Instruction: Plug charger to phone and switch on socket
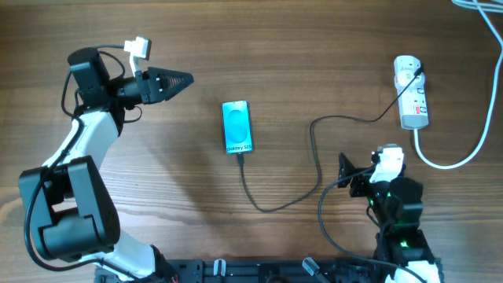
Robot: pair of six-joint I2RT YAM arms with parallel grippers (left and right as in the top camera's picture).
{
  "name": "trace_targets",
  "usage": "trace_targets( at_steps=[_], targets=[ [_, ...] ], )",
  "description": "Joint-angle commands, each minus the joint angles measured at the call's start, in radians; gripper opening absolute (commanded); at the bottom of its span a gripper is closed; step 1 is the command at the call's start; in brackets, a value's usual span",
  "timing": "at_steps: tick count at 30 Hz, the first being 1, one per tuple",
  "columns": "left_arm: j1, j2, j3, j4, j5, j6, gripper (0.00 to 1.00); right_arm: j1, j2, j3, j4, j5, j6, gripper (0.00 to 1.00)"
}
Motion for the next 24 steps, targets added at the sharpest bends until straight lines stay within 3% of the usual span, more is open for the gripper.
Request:
trace_targets(
  at_steps=[1, 4, 18, 24],
  targets=[
    [0.005, 0.003, 0.002, 0.004, 0.001, 0.009, 1.0, 0.003, -0.122, -0.006, -0.077, -0.019, -0.01, 1.0],
    [0.005, 0.003, 0.002, 0.004, 0.001, 0.008, 1.0, 0.004, -0.262, -0.006, -0.119, -0.026, -0.009, 1.0],
    [0.005, 0.003, 0.002, 0.004, 0.001, 0.009, 1.0, 0.006, -0.55, -0.006, -0.122, -0.023, -0.035, 1.0],
    [0.005, 0.003, 0.002, 0.004, 0.001, 0.009, 1.0, 0.005, -0.583, -0.006, -0.118, -0.026, -0.033, 1.0]
  ],
)
